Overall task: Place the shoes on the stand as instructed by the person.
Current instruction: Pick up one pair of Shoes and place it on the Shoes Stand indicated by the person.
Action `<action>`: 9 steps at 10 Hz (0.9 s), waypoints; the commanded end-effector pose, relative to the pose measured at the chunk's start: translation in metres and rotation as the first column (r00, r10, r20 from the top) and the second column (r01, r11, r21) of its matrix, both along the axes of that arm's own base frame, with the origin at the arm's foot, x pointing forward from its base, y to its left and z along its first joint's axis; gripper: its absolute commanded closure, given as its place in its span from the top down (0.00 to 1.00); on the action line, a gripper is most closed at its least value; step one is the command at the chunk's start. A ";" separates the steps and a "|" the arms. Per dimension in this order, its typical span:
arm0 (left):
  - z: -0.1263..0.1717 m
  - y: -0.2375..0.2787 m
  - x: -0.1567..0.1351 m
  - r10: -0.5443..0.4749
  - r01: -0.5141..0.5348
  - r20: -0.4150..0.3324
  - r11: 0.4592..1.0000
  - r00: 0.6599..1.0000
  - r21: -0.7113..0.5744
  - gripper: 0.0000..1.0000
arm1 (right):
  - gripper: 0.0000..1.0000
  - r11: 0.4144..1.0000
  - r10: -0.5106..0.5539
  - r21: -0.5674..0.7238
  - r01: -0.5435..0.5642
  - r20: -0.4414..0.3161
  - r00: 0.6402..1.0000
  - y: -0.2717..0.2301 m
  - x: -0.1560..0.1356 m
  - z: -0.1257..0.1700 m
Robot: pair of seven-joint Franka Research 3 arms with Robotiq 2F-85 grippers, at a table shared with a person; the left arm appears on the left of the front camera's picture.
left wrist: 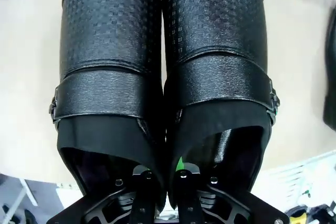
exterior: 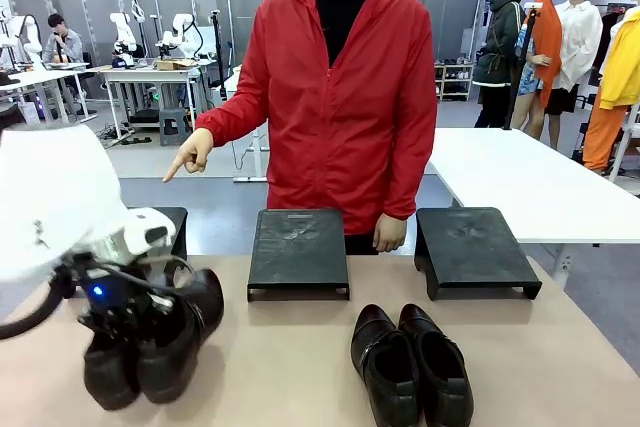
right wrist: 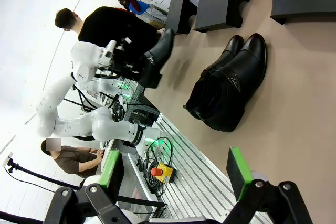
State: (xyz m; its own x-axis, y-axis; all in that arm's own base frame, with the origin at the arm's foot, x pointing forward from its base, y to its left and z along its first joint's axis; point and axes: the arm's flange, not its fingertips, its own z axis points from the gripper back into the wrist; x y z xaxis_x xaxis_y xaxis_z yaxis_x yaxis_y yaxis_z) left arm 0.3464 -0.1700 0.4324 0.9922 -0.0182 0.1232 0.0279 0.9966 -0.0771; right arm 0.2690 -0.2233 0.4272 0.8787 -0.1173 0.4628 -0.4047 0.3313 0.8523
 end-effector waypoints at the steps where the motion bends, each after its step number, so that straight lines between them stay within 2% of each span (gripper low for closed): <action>1: 0.039 0.032 0.006 -0.049 0.047 0.054 0.998 0.997 0.031 0.00 | 1.00 1.000 0.000 0.011 -0.001 0.009 1.000 -0.001 -0.001 0.002; 5: 0.060 0.070 0.017 0.003 -0.005 0.140 1.000 0.990 0.010 0.00 | 1.00 1.000 0.000 0.011 -0.001 0.009 1.000 -0.001 -0.001 0.002; 6: 0.064 0.074 0.014 -0.019 0.017 0.153 1.000 0.988 0.019 0.00 | 1.00 1.000 0.000 0.011 -0.001 0.009 1.000 -0.001 -0.001 0.002; 7: 0.051 0.071 0.015 0.012 -0.013 0.090 1.000 0.996 0.005 0.00 | 1.00 1.000 0.000 0.011 -0.001 0.009 1.000 -0.001 -0.001 0.002; 9: 0.051 0.071 0.015 0.012 -0.013 0.090 1.000 0.996 0.005 0.00 | 1.00 1.000 0.000 0.011 -0.001 0.009 1.000 -0.001 -0.001 0.002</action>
